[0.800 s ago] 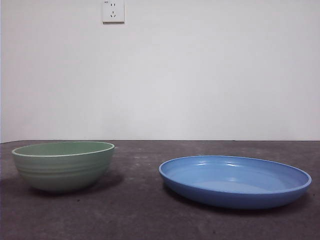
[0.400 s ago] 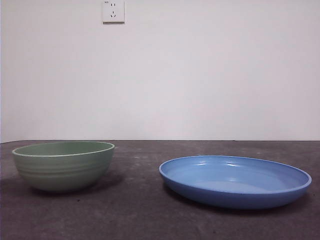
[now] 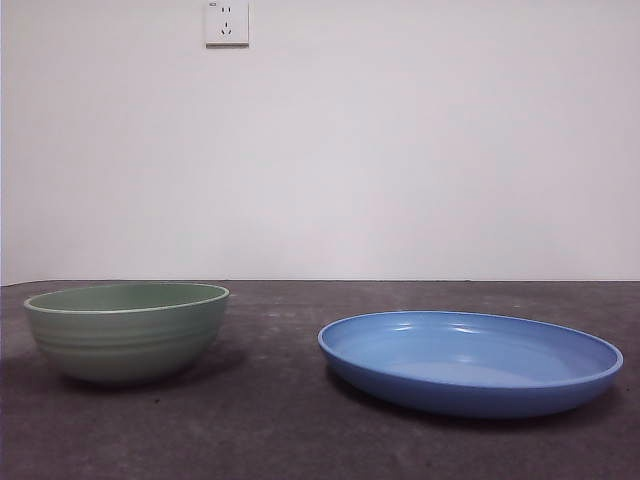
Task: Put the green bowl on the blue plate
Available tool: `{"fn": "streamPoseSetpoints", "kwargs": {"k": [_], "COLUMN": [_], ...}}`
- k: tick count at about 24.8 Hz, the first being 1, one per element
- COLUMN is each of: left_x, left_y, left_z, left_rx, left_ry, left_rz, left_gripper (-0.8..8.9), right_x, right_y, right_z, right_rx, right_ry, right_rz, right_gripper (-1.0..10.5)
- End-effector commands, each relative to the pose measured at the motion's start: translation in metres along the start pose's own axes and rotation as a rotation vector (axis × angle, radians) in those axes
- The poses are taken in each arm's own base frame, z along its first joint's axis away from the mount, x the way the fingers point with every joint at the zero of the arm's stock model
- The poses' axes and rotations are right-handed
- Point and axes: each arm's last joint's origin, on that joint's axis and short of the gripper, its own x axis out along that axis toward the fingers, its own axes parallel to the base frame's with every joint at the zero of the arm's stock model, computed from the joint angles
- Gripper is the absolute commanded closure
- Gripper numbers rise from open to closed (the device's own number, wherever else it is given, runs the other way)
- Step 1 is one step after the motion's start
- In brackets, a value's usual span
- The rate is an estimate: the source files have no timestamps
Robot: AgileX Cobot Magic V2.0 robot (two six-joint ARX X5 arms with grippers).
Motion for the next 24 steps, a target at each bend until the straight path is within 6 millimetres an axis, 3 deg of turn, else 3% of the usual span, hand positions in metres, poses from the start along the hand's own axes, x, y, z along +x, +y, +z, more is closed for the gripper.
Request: {"fn": "streamPoseSetpoints", "kwargs": {"k": [1, 4, 15, 19, 24], "left_x": [0.0, 0.001, 0.003, 0.009, 0.023], "left_y": [-0.002, -0.001, 0.003, 0.014, 0.035], "left_z": [0.006, 0.006, 0.003, -0.001, -0.005], "left_rx": [0.031, 0.029, 0.042, 0.016, -0.059], "left_ry": [-0.013, -0.01, 0.02, 0.091, 0.187], "left_rz": [-0.011, -0.011, 0.061, 0.225, 0.312], "left_gripper": [1.38, 1.17, 1.26, 1.26, 1.26], "right_x": [-0.002, -0.002, -0.002, -0.002, -0.002], "right_y": [0.002, 0.002, 0.002, 0.002, 0.002], "right_z": [0.005, 0.005, 0.005, 0.005, 0.005], "right_rx": [-0.02, -0.018, -0.018, -0.017, -0.014], "right_ry": [-0.018, -0.018, -0.018, -0.018, -0.018], "right_rz": [0.004, 0.004, 0.004, 0.004, 0.005], "right_gripper": [4.7, 3.9, 3.9, 3.9, 3.9]}}
